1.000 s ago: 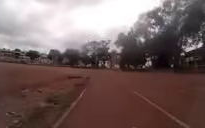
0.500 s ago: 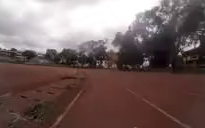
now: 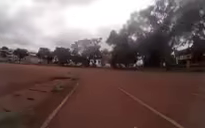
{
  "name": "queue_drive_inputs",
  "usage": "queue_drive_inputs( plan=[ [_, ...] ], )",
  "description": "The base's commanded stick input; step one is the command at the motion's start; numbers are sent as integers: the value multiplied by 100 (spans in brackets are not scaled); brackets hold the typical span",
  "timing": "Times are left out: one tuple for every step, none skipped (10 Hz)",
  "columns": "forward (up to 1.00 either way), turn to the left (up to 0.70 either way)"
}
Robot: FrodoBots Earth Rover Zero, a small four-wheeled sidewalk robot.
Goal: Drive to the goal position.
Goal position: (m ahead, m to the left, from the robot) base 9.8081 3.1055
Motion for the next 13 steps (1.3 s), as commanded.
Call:
queue_drive_inputs(
  plan=[
    [100,0],
    [100,0],
    [100,0],
    [100,0],
    [100,0],
    [100,0],
    [100,0],
    [100,0],
    [100,0],
    [100,0],
    [100,0],
    [100,0],
    [100,0]
  ],
)
